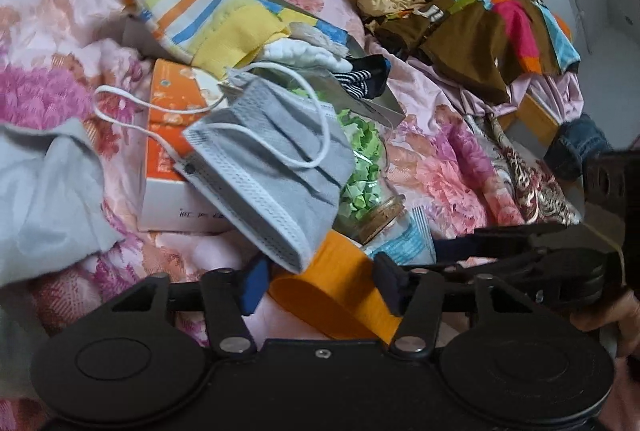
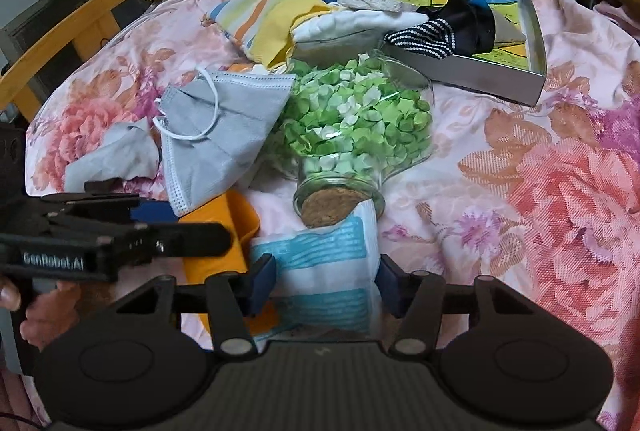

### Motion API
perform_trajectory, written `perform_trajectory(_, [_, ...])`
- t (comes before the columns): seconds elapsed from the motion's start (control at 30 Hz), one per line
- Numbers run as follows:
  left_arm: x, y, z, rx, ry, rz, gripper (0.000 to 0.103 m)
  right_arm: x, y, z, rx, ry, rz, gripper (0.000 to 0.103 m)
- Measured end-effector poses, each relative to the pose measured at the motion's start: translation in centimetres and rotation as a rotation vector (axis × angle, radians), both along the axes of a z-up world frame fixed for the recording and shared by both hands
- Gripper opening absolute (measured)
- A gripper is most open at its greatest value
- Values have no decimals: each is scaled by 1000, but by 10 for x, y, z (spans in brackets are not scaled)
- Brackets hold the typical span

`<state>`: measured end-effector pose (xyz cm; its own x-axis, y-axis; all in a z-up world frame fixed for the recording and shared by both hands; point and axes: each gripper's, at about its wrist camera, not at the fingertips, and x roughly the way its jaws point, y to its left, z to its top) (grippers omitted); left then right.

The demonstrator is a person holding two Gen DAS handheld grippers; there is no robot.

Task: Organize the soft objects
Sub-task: 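Grasp the orange silicone case with the left tool while the right tool grasps the blue-white packet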

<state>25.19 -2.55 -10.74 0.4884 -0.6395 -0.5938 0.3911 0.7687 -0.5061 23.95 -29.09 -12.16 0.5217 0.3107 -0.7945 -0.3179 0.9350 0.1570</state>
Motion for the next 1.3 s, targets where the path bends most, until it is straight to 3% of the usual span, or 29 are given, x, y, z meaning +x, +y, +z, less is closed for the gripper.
perform_trajectory(0.17, [0, 8, 3, -61, 39, 12, 44, -2, -5, 5, 24, -7, -9, 47])
perform_trajectory(0.37, [-6, 3, 6, -65, 32, -43, 44, -2, -12, 12, 64, -3, -24, 37])
perform_trajectory(0.5, [-4, 1, 1, -71, 55, -52, 49, 1, -14, 10, 68, 25, -38, 37])
perform_trajectory(0.67, [-3, -3, -6, -53, 71, -58, 66, 6, -16, 3, 82, 61, -65, 44])
perform_trajectory(0.93, [0, -6, -14, -28, 108, -54, 73, 6, -12, -2, 60, 80, -59, 52])
perform_trajectory(1.0, [-1, -7, -15, -17, 104, -61, 71, 6, -13, -2, 66, 79, -61, 52])
perform_trajectory(1.13, [-3, -11, -13, 23, 95, -77, 55, 5, -11, -2, 58, 70, -46, 48])
perform_trajectory(1.3, [-4, -11, -13, 61, 95, -61, 43, 2, -8, 1, 57, 54, -32, 41])
